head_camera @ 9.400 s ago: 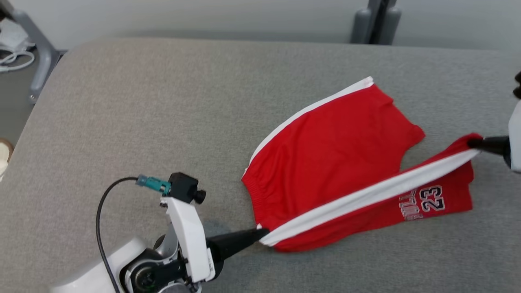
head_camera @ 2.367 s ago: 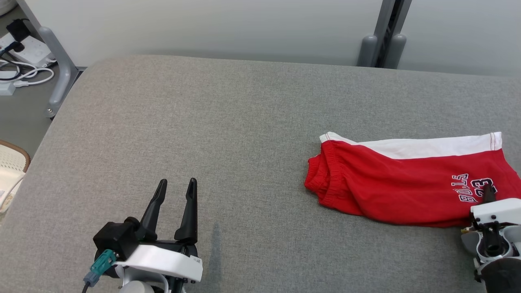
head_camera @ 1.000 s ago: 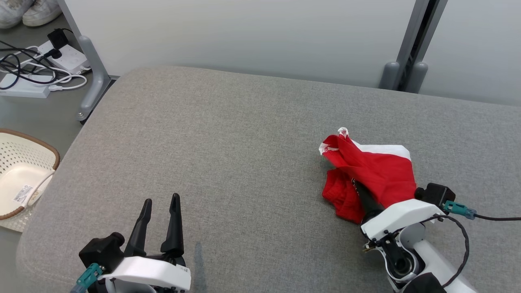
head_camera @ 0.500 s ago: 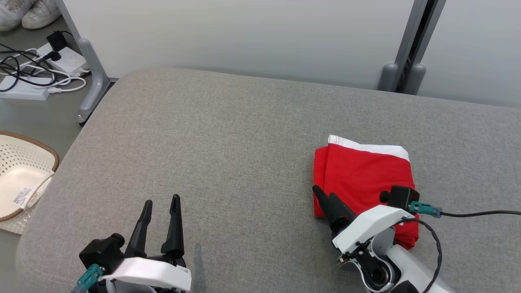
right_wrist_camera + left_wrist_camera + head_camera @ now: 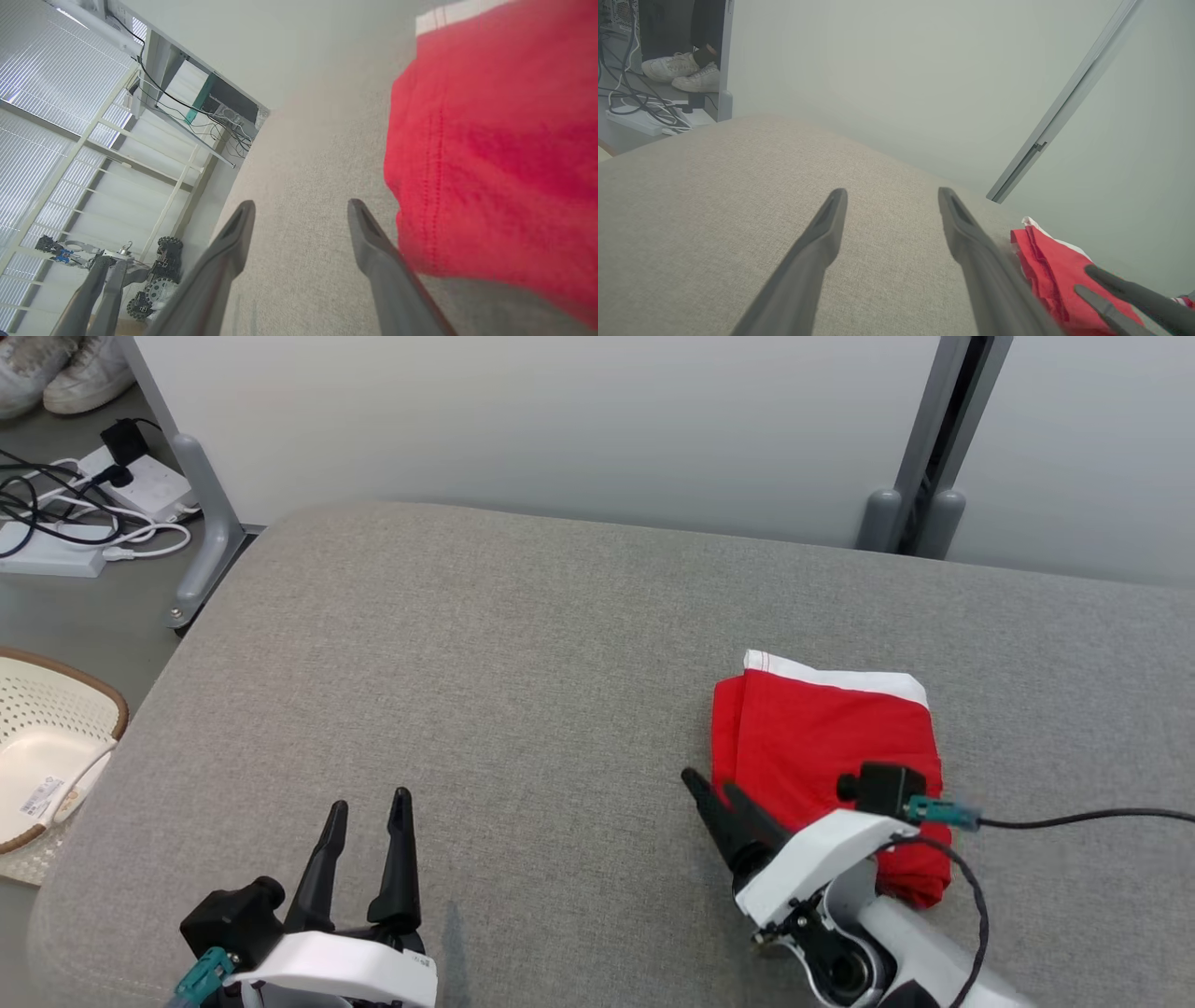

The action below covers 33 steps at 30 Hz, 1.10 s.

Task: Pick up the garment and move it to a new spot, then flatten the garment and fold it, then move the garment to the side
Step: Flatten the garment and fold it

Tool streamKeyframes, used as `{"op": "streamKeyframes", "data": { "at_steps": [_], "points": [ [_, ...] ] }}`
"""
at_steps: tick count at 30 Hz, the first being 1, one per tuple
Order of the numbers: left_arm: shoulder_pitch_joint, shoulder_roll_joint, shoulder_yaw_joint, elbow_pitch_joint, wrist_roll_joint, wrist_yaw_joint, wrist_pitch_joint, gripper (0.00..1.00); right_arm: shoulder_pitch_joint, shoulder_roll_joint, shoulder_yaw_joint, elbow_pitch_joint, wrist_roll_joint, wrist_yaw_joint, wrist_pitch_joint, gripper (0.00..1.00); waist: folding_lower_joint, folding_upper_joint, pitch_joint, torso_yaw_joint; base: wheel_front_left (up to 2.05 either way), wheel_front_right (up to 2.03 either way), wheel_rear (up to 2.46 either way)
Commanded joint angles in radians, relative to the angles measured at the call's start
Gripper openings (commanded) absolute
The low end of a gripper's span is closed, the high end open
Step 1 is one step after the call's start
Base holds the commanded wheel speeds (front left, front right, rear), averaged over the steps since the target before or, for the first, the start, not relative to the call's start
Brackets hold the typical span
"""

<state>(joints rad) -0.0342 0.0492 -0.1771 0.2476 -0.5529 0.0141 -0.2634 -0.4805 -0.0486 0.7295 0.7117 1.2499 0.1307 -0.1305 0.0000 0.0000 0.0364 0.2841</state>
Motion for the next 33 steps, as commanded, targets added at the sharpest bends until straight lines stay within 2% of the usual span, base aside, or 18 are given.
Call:
{"op": "streamKeyframes", "data": {
  "at_steps": [1, 8, 11, 14, 18, 22, 26, 33],
  "points": [
    [0.001, 0.004, 0.006, -0.007, 0.006, -0.001, -0.001, 1.00, -0.020, -0.022, -0.006, -0.015, -0.015, 0.000, -0.021, 1.00, 0.0000, 0.0000, 0.001, -0.008, 0.00, 0.00, 0.00],
    [-0.012, 0.004, 0.030, -0.053, 0.006, -0.004, -0.001, 1.00, -0.078, -0.175, -0.023, -0.093, -0.215, 0.000, -0.122, 1.00, 0.0000, 0.0000, 0.008, -0.062, 0.00, 0.00, 0.00],
    [-0.018, 0.004, 0.038, -0.072, 0.008, -0.011, -0.001, 1.00, -0.078, -0.238, -0.090, -0.111, -0.339, 0.000, -0.134, 1.00, 0.0000, 0.0000, 0.010, -0.089, 0.00, 0.00, 0.00],
    [-0.020, 0.004, 0.051, -0.089, 0.008, -0.014, -0.001, 1.00, -0.043, -0.269, -0.228, -0.167, -0.488, 0.000, -0.135, 1.00, 0.0000, 0.0000, 0.016, -0.119, 0.00, 0.00, 0.00],
    [-0.023, 0.004, 0.061, -0.100, 0.025, -0.018, -0.001, 1.00, 0.042, -0.266, -0.413, -0.272, -0.719, 0.000, -0.135, 1.00, 0.0000, 0.0000, 0.019, -0.150, 0.00, 0.00, 0.00],
    [-0.024, 0.005, 0.066, -0.106, 0.036, -0.021, -0.001, 1.00, 0.148, -0.197, -0.572, -0.370, -0.853, 0.000, -0.135, 1.00, 0.0000, 0.0000, 0.025, -0.172, 0.00, 0.00, 0.00],
    [-0.016, 0.005, 0.060, -0.096, 0.048, -0.025, -0.001, 1.00, 0.227, -0.136, -0.649, -0.433, -0.938, 0.000, -0.135, 1.00, 0.0000, 0.0000, 0.029, -0.187, 0.00, 0.00, 0.00],
    [-0.012, 0.004, 0.052, -0.089, 0.065, -0.026, -0.001, 1.00, 0.283, -0.086, -0.684, -0.460, -0.989, 0.000, -0.135, 1.00, 0.0000, 0.0000, 0.035, -0.197, 0.00, 0.00, 0.00]
  ]
}}
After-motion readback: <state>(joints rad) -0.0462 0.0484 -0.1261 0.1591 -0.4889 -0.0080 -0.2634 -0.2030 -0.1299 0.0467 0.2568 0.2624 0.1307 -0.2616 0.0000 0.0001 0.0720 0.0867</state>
